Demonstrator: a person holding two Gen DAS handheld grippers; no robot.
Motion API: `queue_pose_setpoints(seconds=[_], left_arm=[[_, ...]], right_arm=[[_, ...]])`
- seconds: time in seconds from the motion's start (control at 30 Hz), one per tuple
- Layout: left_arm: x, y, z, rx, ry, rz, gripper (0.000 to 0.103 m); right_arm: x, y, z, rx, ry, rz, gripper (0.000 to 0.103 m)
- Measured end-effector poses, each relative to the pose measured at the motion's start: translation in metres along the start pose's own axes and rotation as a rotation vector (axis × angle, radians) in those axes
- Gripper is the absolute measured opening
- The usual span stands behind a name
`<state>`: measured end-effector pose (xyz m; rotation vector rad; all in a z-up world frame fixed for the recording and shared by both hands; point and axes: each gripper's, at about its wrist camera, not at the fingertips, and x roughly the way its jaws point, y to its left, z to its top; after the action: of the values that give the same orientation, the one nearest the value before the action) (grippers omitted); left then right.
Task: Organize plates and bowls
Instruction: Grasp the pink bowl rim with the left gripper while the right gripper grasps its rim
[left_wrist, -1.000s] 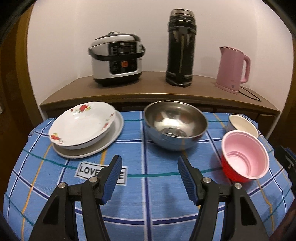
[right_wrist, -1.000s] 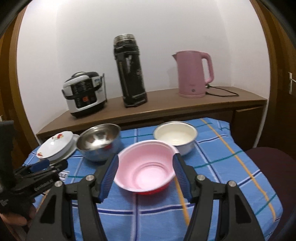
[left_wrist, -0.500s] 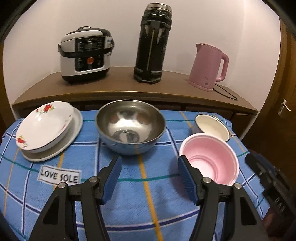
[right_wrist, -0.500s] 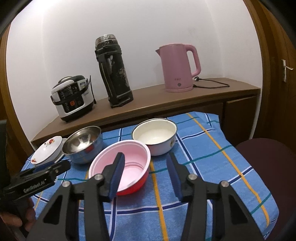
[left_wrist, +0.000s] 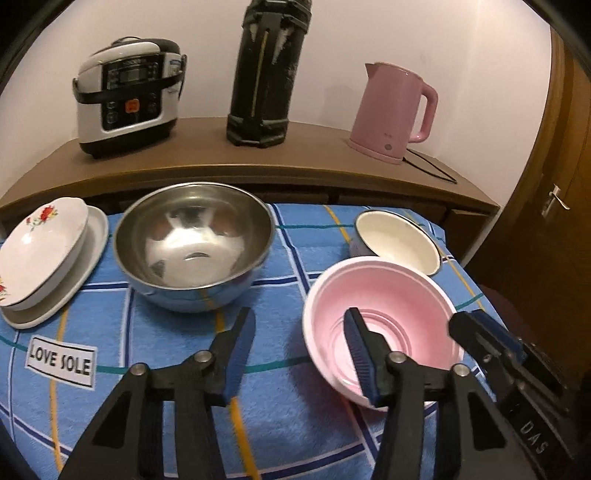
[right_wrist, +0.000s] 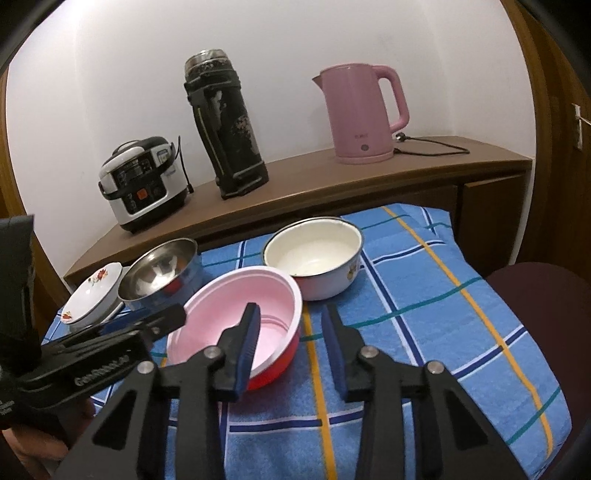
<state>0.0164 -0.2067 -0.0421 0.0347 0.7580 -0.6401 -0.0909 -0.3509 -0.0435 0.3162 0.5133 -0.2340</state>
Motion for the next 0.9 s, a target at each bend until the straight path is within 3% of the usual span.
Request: queue_pose_setpoints(seconds=[0.1,0.2,0.33,0.67,0.9], left_arm=[[0.005,-0.002,-0.002,0.002,0.011,-0.003,0.049],[0.012,-0.002,-0.003,-0.008,0.032,-0.011,0.039],[0.018,-0.004,-0.005,-0.008,0.049,-0.008,0.038],[0.025,-0.008,-0.007,0.014,0.068,0.002,0.012],[0.013,-0.005,-0.005,0.013,0.049,0.003,0.011]], right_arm=[[0.005,0.0,-0.001,0.003,0.011,0.001,0.029],[0.009,-0.002,-0.001,0.01,0.016,-0.005,0.025],[0.015,-0.004,-0.002,0.026,0.039,0.003,0.021],[0.023,0.0,-0.003,0.028,0.076,-0.01,0.01],[0.016,0.002,-0.003,0.052,0.081,-0.008,0.008]])
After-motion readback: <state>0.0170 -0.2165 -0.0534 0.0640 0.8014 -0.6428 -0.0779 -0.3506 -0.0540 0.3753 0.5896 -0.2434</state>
